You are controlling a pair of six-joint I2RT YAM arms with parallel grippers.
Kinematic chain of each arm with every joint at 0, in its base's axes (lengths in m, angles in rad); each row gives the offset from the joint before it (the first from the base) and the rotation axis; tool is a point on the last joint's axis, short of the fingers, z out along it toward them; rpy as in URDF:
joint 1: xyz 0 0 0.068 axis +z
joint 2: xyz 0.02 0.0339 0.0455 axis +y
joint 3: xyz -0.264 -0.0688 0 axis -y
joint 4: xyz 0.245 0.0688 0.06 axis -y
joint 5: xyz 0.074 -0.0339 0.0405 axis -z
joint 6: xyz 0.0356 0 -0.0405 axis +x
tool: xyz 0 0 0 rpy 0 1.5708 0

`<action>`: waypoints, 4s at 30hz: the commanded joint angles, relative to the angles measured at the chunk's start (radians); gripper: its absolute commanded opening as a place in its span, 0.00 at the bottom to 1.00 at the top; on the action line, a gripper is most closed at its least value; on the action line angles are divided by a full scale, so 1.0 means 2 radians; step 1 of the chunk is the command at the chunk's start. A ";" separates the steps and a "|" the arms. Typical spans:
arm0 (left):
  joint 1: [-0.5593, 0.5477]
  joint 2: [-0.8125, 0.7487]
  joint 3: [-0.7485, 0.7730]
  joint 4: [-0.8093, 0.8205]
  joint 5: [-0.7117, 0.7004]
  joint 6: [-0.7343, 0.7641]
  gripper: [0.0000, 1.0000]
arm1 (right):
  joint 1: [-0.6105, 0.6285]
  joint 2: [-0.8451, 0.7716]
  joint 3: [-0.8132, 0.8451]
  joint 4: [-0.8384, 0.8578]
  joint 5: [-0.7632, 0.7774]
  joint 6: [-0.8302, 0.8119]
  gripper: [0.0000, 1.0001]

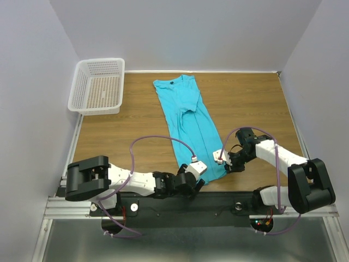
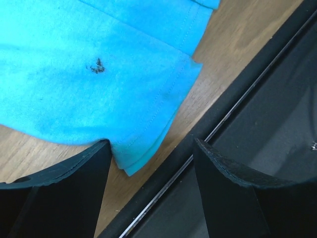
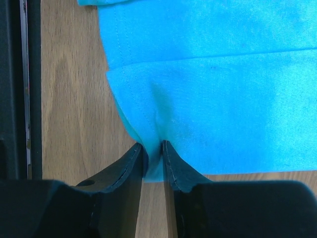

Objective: Fold and stack the t-shirts
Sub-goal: Fold the tshirt

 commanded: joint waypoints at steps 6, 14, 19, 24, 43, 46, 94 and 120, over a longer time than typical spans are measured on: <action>-0.033 -0.008 0.046 -0.106 -0.108 -0.068 0.72 | 0.005 0.023 -0.016 0.013 0.045 0.011 0.27; -0.052 -0.065 0.059 -0.138 -0.096 -0.050 0.73 | 0.005 0.030 -0.009 0.011 0.042 0.012 0.27; -0.059 -0.048 0.103 -0.154 -0.059 0.068 0.73 | 0.005 0.041 0.000 0.009 0.035 0.017 0.27; -0.064 -0.057 0.139 -0.176 -0.069 0.173 0.74 | 0.004 0.042 0.004 0.008 0.030 0.016 0.27; -0.063 -0.041 0.034 -0.057 -0.041 0.342 0.75 | 0.004 0.053 0.008 0.009 0.023 0.018 0.28; -0.063 -0.019 0.038 -0.061 -0.031 0.347 0.74 | 0.005 0.050 0.009 0.009 0.024 0.018 0.27; 0.006 -0.054 0.067 -0.106 -0.007 0.343 0.00 | -0.005 -0.002 0.079 -0.080 -0.036 0.034 0.06; 0.160 -0.200 0.082 -0.123 0.044 0.346 0.00 | -0.011 0.060 0.307 -0.146 -0.065 0.140 0.01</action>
